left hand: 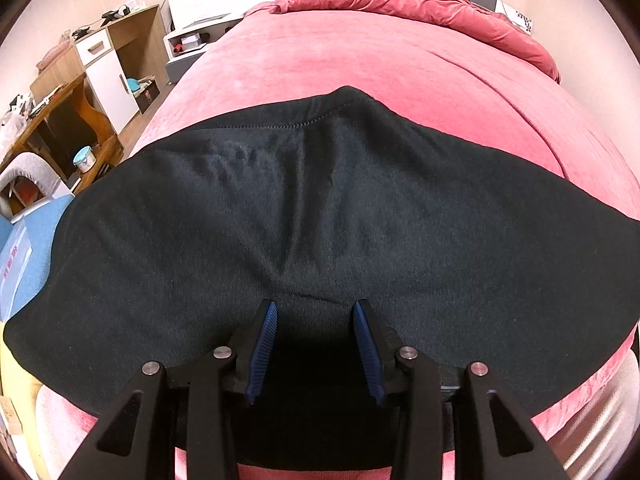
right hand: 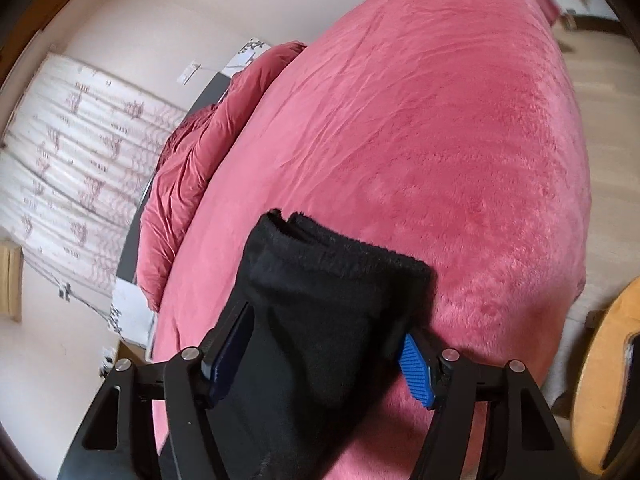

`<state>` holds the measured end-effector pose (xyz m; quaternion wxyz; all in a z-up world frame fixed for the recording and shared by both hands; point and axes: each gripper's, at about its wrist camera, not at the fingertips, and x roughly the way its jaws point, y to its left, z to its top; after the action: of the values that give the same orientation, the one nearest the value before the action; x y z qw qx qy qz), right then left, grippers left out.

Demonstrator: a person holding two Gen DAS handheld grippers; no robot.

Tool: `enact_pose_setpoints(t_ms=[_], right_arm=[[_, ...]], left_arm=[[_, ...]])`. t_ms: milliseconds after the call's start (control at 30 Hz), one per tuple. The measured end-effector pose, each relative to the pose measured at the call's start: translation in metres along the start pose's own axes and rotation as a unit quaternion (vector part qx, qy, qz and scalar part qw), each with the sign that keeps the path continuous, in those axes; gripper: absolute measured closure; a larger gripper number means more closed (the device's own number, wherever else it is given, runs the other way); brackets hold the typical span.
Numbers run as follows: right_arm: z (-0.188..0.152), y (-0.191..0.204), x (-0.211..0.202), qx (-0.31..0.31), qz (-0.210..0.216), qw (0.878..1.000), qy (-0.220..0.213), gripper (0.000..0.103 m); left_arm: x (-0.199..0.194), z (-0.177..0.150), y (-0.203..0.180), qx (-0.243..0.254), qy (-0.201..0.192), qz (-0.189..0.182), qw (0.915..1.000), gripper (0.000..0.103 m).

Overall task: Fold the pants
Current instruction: 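Grasp a trouser leg cuff with the right tool, then lift the cuff with the right tool and lay it over the trousers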

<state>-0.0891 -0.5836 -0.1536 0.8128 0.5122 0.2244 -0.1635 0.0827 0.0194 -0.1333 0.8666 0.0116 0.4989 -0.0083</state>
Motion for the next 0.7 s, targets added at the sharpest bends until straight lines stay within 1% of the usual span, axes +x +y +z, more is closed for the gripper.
enact_pose_setpoints(t_ms=[100, 133, 167, 267, 367, 467, 533, 600, 700], right_arm=[[-0.002, -0.004, 0.001, 0.005, 0.000, 1.000, -0.004, 0.044], [-0.002, -0.005, 0.001, 0.001, -0.004, 1.000, -0.003, 0.051], [-0.002, -0.006, 0.001, -0.006, -0.008, 1.000, 0.001, 0.056], [0.002, -0.008, 0.000, -0.014, -0.005, 1.000, 0.016, 0.065], [0.003, -0.007, -0.001, -0.022, -0.009, 0.999, 0.024, 0.072], [0.003, -0.004, -0.004, -0.025, -0.016, 0.999, 0.020, 0.077], [0.000, 0.003, -0.007, -0.014, -0.021, 1.000, 0.015, 0.078], [0.001, 0.012, -0.011, -0.010, -0.017, 1.000, 0.009, 0.079], [0.001, 0.034, -0.023, -0.024, -0.001, 1.000, -0.003, 0.079]], left_arm=[[-0.002, -0.001, 0.000, 0.000, 0.001, 0.002, 1.0000, 0.062], [-0.002, -0.002, -0.001, 0.001, 0.001, 0.003, 1.0000, 0.062], [-0.002, -0.002, -0.001, 0.001, 0.001, 0.004, 1.0000, 0.062], [-0.002, -0.002, -0.004, 0.003, 0.002, 0.008, 1.0000, 0.062], [-0.002, -0.002, -0.005, 0.002, 0.003, 0.008, 1.0000, 0.062], [-0.003, -0.003, -0.005, 0.002, 0.002, 0.008, 1.0000, 0.062], [-0.003, -0.003, -0.004, 0.001, 0.003, 0.005, 1.0000, 0.062], [-0.004, -0.004, -0.002, -0.003, 0.003, 0.001, 1.0000, 0.061], [-0.005, -0.006, 0.000, -0.004, 0.002, -0.003, 1.0000, 0.061]])
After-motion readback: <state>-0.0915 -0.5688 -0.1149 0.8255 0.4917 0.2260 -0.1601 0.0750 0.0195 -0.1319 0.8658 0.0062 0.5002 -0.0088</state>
